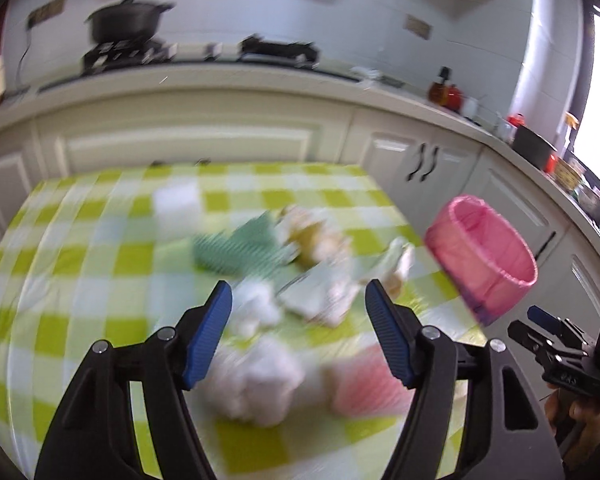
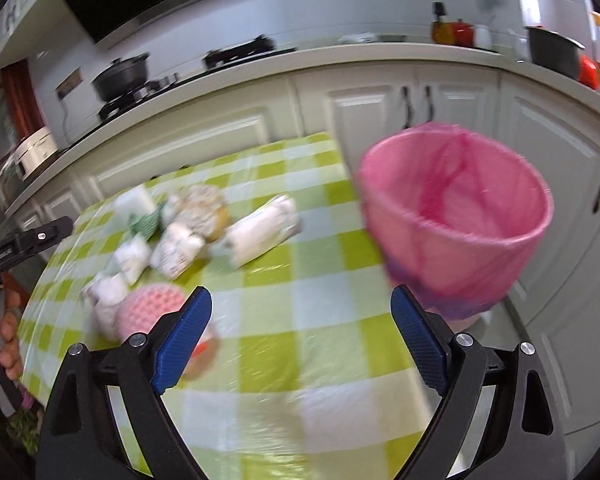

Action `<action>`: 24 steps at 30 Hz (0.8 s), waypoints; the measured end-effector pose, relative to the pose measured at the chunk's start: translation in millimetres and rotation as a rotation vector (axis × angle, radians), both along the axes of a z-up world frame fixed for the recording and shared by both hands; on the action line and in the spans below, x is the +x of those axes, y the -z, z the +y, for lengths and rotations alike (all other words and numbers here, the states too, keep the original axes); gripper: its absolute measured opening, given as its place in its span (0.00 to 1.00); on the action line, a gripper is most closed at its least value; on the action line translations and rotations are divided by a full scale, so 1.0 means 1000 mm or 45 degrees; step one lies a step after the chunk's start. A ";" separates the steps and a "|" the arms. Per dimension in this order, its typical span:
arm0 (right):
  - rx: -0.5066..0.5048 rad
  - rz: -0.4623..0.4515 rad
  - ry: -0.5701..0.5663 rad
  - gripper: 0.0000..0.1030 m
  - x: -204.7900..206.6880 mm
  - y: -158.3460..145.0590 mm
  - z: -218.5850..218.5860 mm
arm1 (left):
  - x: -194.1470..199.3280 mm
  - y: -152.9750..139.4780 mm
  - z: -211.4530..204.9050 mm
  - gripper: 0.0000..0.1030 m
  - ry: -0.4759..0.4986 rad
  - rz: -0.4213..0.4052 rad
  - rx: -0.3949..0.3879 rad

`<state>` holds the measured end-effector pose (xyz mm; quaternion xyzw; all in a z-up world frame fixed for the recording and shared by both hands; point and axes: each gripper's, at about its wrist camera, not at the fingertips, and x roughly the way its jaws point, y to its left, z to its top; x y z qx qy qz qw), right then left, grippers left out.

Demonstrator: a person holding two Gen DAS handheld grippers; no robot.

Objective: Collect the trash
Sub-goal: 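Open the right tool to drop the net into the bin, return to table, then grasp the second pink foam net with the right tool while the left tool grasps the white plastic bag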

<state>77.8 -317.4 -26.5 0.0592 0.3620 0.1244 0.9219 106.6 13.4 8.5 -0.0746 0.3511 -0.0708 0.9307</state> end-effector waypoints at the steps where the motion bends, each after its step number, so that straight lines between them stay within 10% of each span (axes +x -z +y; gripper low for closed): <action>1: -0.001 0.011 -0.035 0.83 -0.002 0.003 0.011 | -0.004 0.005 0.009 0.65 -0.015 0.013 -0.009; 24: -0.176 0.094 -0.328 0.84 0.001 0.040 0.127 | 0.008 0.091 0.056 0.69 -0.087 0.327 -0.373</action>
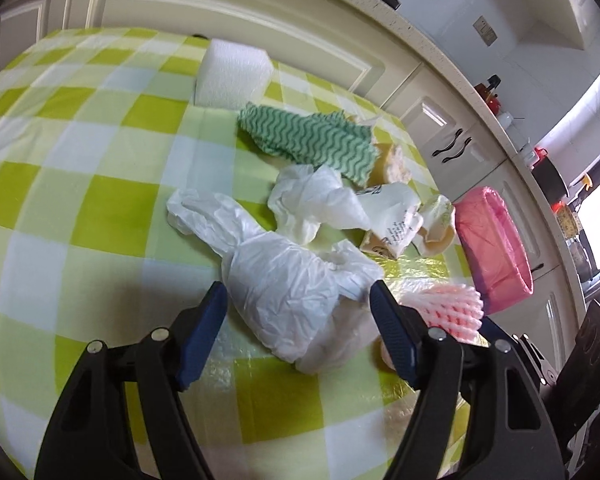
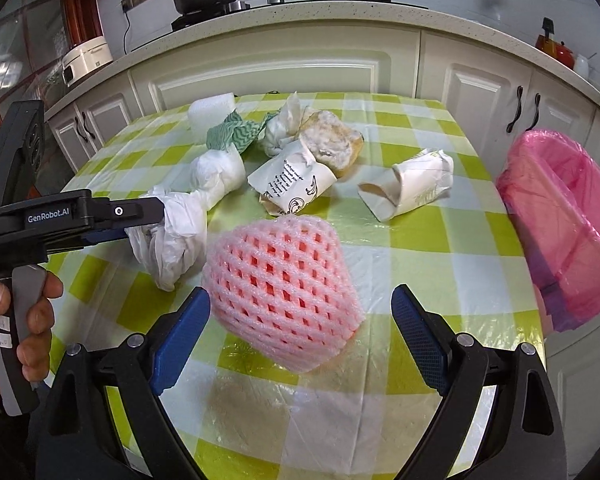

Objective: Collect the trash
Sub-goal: 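Grasp the second pink foam net with the right tool while the left tool grasps the white plastic bag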

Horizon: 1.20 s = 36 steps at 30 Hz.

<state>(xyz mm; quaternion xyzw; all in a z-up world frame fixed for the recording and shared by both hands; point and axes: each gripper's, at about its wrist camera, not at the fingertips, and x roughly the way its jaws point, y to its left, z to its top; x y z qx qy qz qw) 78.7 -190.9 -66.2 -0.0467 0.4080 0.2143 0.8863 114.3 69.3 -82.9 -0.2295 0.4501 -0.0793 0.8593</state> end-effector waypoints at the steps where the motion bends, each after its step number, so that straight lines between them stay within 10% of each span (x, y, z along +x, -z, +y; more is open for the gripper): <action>1: -0.006 0.003 -0.004 0.84 0.001 0.001 0.002 | 0.002 0.003 0.000 0.68 0.002 0.009 -0.012; 5: -0.005 0.015 -0.016 0.84 0.007 0.005 0.006 | 0.007 0.009 -0.001 0.60 0.016 0.014 -0.042; 7: -0.002 0.031 -0.032 0.66 0.007 0.006 0.008 | 0.008 0.010 -0.001 0.55 0.020 0.014 -0.052; 16: 0.022 0.034 -0.066 0.45 0.005 0.004 0.007 | 0.000 -0.005 -0.001 0.46 0.011 -0.025 -0.012; 36: 0.140 -0.072 0.089 0.39 0.007 -0.042 -0.052 | -0.004 -0.072 -0.018 0.45 0.016 -0.215 0.092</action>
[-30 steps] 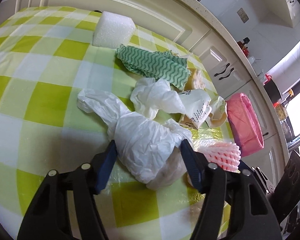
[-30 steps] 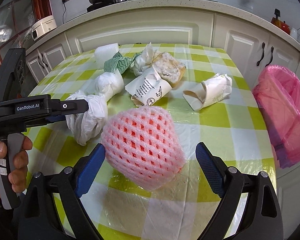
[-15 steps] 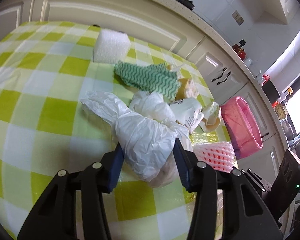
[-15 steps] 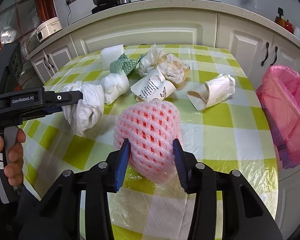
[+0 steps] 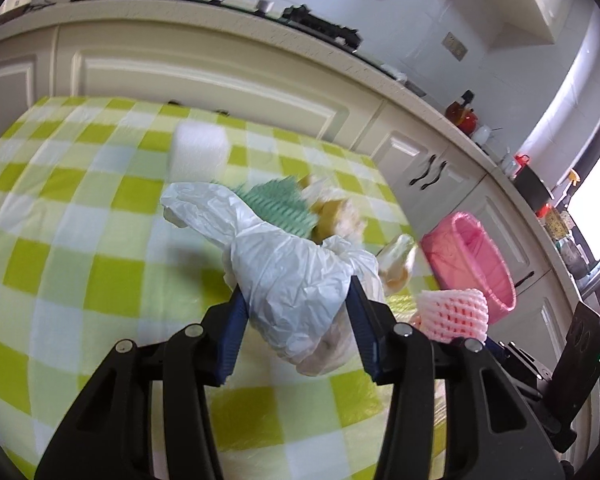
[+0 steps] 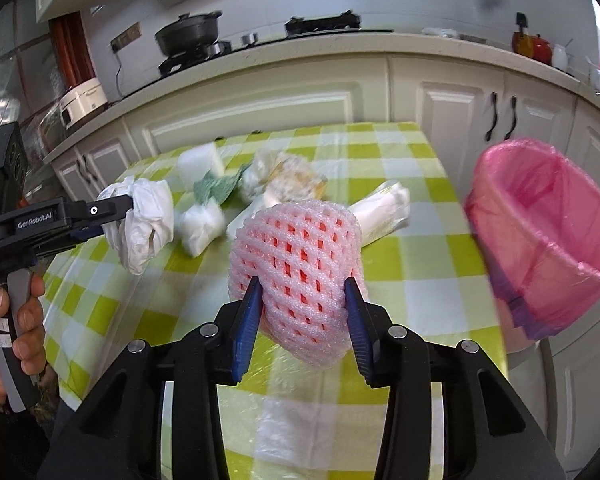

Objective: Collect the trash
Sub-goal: 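Grasp the second pink foam net with the right tool while the left tool grasps the white plastic bag, then drop the pink net and white plastic bag into the bin with both tools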

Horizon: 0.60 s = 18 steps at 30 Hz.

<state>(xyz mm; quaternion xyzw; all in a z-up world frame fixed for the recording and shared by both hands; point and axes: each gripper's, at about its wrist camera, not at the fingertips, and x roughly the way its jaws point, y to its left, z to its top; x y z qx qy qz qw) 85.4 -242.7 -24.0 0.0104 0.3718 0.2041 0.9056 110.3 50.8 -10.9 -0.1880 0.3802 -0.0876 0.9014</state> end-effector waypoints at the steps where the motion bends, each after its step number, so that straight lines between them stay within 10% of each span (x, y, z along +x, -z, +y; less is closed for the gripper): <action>1: 0.004 -0.008 0.019 0.39 0.003 -0.004 -0.007 | 0.004 -0.006 -0.006 0.45 0.010 -0.015 0.006; 18: -0.030 -0.125 0.429 0.39 0.080 -0.057 -0.169 | 0.108 -0.083 -0.187 0.46 0.386 -0.189 0.043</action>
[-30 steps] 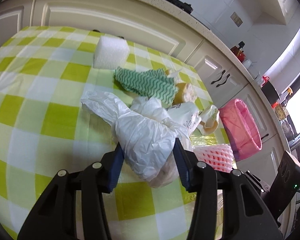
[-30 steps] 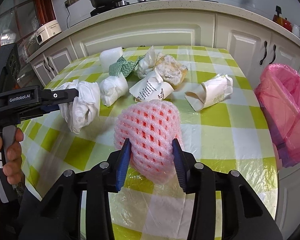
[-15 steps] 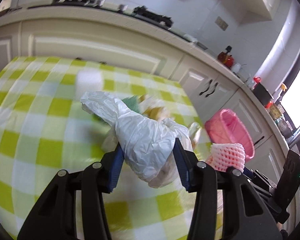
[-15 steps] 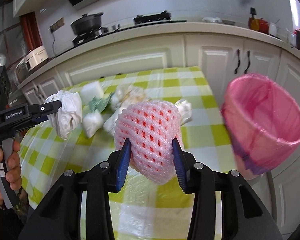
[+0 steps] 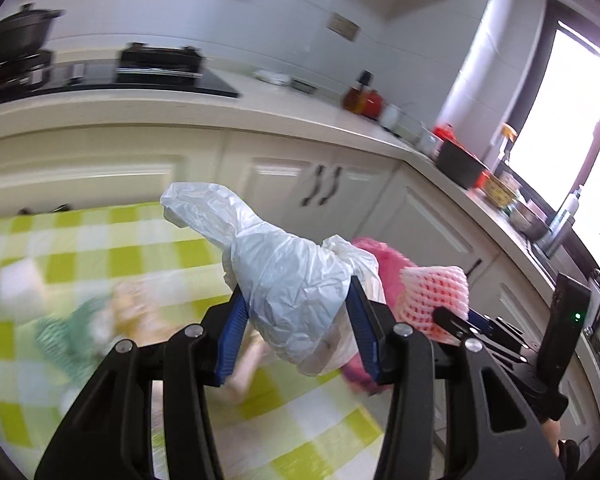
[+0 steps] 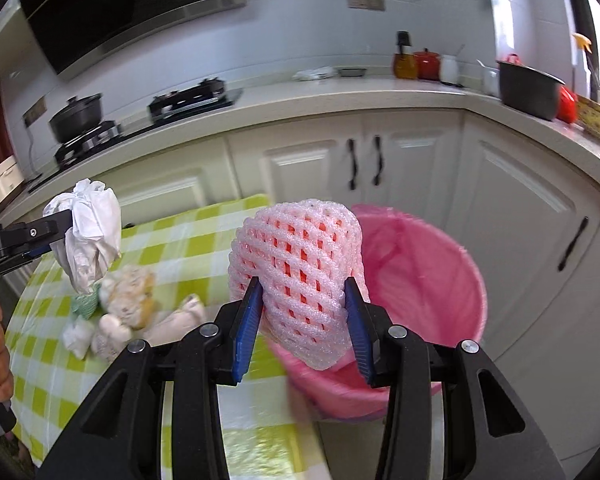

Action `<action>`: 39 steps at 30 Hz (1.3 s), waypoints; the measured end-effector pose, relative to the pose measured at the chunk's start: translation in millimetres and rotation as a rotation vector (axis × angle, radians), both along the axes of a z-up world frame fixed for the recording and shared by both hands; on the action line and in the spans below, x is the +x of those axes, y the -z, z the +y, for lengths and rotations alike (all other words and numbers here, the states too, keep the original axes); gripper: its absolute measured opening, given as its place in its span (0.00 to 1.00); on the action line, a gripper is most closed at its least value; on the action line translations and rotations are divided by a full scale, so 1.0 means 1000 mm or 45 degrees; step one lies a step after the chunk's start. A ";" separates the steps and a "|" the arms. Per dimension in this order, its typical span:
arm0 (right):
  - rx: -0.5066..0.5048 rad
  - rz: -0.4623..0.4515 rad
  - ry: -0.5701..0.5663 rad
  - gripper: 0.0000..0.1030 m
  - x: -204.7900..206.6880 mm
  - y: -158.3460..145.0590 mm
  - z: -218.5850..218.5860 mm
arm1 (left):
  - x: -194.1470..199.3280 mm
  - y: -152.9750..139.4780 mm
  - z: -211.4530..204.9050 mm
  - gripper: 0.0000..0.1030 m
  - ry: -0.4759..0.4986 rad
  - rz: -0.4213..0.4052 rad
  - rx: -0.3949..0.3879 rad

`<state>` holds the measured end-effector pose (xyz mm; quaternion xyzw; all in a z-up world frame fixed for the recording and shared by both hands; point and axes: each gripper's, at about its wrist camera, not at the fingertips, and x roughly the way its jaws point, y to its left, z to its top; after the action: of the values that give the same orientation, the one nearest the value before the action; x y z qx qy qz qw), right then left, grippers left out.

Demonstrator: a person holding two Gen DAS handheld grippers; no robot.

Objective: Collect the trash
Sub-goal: 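Drop the pink net and white plastic bag into the bin with both tools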

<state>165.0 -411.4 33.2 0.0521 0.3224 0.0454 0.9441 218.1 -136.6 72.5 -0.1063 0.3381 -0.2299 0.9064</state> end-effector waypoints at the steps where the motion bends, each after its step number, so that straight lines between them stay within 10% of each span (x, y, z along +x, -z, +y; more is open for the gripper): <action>1: 0.005 0.003 0.019 0.39 0.004 0.001 -0.010 | 0.007 -0.001 -0.014 0.46 0.027 0.001 0.004; 15: 0.049 0.050 0.134 0.42 0.042 0.011 -0.083 | 0.056 0.015 -0.135 0.48 0.220 0.062 0.070; 21: 0.056 0.069 0.169 0.59 0.051 0.018 -0.096 | 0.066 0.029 -0.152 0.65 0.244 0.114 0.096; 39: 0.080 0.047 0.173 0.71 0.016 0.021 -0.084 | 0.033 0.033 -0.085 0.68 0.107 0.086 0.058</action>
<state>181.3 -495.7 12.5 0.1042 0.3340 -0.0098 0.9367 251.5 -221.3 39.1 -0.0790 0.3779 -0.2563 0.8862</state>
